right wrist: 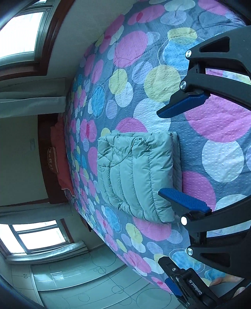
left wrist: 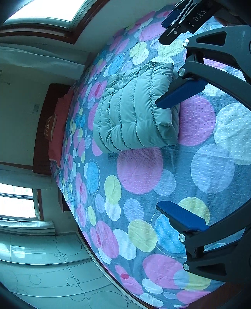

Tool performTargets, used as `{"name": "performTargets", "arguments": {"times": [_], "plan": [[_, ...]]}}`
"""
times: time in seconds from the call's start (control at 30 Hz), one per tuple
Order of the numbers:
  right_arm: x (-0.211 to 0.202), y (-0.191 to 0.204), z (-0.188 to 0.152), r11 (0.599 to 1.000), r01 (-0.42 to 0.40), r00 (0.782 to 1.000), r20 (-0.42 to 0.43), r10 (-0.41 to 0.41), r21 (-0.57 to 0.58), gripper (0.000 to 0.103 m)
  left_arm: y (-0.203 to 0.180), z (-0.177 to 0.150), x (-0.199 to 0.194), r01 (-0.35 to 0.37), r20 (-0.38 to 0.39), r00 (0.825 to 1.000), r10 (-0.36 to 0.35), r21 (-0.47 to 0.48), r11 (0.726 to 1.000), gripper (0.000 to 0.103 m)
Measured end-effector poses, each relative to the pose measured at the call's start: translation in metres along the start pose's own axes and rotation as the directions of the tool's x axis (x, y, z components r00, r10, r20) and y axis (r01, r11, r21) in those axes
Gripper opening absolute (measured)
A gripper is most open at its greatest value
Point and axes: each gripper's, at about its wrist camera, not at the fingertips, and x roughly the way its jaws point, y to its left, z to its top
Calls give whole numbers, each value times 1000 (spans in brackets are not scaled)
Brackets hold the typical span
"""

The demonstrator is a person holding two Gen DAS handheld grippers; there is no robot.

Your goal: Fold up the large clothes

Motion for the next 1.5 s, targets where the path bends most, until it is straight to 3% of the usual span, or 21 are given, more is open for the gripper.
{"name": "performTargets", "arguments": {"times": [0.13, 1.5], "plan": [[-3, 7, -1, 1000, 4, 1000, 11, -4, -23, 74, -4, -1, -5, -24, 10, 1000, 24, 26, 999, 96], [-8, 18, -4, 999, -2, 1000, 22, 3, -45, 74, -18, -7, -10, -13, -6, 1000, 13, 39, 999, 97]]}}
